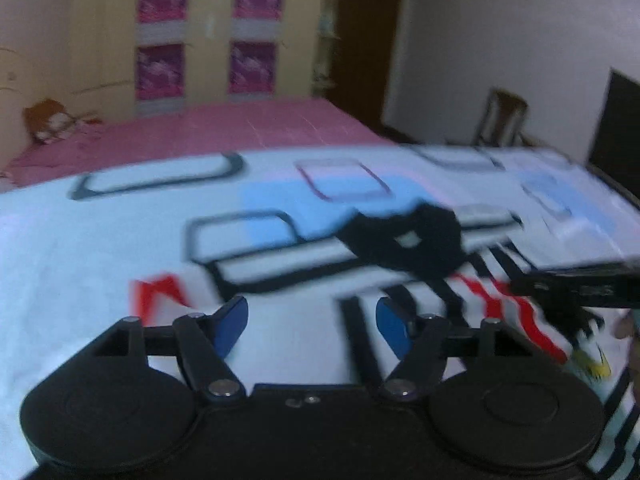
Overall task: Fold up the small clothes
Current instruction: 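Move the right tool to the black hem and grasp it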
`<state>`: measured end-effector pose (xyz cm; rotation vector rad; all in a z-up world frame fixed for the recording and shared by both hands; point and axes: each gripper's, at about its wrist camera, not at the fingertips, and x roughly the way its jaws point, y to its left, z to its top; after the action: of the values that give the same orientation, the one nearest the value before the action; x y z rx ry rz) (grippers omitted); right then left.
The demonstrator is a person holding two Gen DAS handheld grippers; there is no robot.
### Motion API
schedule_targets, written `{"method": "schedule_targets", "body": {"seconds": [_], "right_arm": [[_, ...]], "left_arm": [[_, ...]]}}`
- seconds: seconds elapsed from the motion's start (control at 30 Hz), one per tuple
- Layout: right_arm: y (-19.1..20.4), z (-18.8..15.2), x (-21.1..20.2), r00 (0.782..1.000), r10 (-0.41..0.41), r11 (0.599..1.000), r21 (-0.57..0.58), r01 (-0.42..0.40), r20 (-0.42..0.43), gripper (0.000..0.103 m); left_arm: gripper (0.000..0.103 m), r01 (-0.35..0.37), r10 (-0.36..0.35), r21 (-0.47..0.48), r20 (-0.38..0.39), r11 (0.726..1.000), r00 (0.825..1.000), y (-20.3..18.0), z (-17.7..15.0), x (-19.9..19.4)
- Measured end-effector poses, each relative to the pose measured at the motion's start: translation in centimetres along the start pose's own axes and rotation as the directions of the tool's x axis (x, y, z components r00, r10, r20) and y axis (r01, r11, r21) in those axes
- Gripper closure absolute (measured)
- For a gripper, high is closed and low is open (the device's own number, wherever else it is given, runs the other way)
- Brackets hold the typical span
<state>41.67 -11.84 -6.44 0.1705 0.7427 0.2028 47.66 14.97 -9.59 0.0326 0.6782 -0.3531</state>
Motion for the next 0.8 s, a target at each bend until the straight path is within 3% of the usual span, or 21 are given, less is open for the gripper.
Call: {"method": "schedule_targets", "body": {"seconds": [0.1, 0.2, 0.23, 0.3, 0.4, 0.47, 0.5, 0.53, 0.57, 0.63, 0.73, 0.8], "right_arm": [[1.4, -0.7, 1.6, 0.999, -0.008, 0.998, -0.061, 0.005, -0.051, 0.074], [-0.5, -1.1, 1.3, 0.992, -0.122, 0.991, -0.056, 0.119, -0.040, 0.074], [-1.6, -1.2, 0.7, 0.981, -0.190, 0.981, -0.054, 0.189, -0.026, 0.074], [-4.5, -1.3, -0.7, 0.980, -0.196, 0.980, 0.034, 0.197, -0.016, 0.074], [-8.1, -1.1, -2.7, 0.981, -0.192, 0.970, 0.158, 0.186, 0.025, 0.046], [-8.2, -0.8, -3.0, 0.985, -0.169, 0.970, 0.181, 0.160, 0.034, 0.046], [-7.9, -0.6, -2.7, 0.992, -0.122, 0.976, 0.184, 0.114, 0.033, 0.051], [-7.2, -0.2, -2.3, 0.995, -0.093, 0.983, 0.160, 0.088, 0.023, 0.061], [-6.4, -0.1, -1.6, 0.997, -0.081, 0.990, 0.119, 0.080, 0.003, 0.063], [-5.1, -0.5, 0.3, 0.989, -0.127, 0.991, 0.043, 0.130, -0.075, 0.063], [-4.6, -0.4, 0.8, 0.983, -0.171, 0.985, 0.018, 0.173, -0.073, 0.063], [-4.7, -0.2, 0.0, 0.984, -0.167, 0.985, 0.030, 0.169, -0.058, 0.063]], "left_arm": [[0.033, 0.010, -0.010, -0.001, -0.072, 1.000, 0.997, -0.4, -1.1, 1.8], [0.033, -0.005, 0.006, 0.016, -0.027, 1.000, 1.000, 0.4, -1.3, 0.3], [0.033, -0.046, 0.046, 0.025, -0.007, 0.999, 0.999, 1.2, -1.4, -0.4], [0.033, -0.067, 0.067, -0.010, 0.021, 0.998, 0.998, 3.1, -1.5, -1.4], [0.033, -0.050, 0.060, -0.142, 0.070, 0.989, 0.996, 6.5, -1.3, -2.4], [0.033, -0.028, 0.042, -0.165, 0.085, 0.986, 0.995, 7.3, -0.6, -2.0], [0.033, -0.020, 0.034, -0.154, 0.085, 0.988, 0.996, 7.3, -0.3, -1.5], [0.032, -0.026, 0.036, -0.153, 0.062, 0.988, 0.997, 7.4, 0.0, -0.6], [0.031, -0.038, 0.043, -0.164, 0.026, 0.986, 0.999, 7.6, 0.2, 0.3], [0.032, -0.071, 0.062, -0.173, -0.053, 0.982, 0.997, 8.1, -0.1, 2.4], [0.032, -0.076, 0.070, -0.142, -0.048, 0.987, 0.996, 7.7, 0.0, 1.6], [0.031, -0.094, 0.093, -0.170, -0.017, 0.981, 0.996, 7.8, -0.4, -0.2]]}}
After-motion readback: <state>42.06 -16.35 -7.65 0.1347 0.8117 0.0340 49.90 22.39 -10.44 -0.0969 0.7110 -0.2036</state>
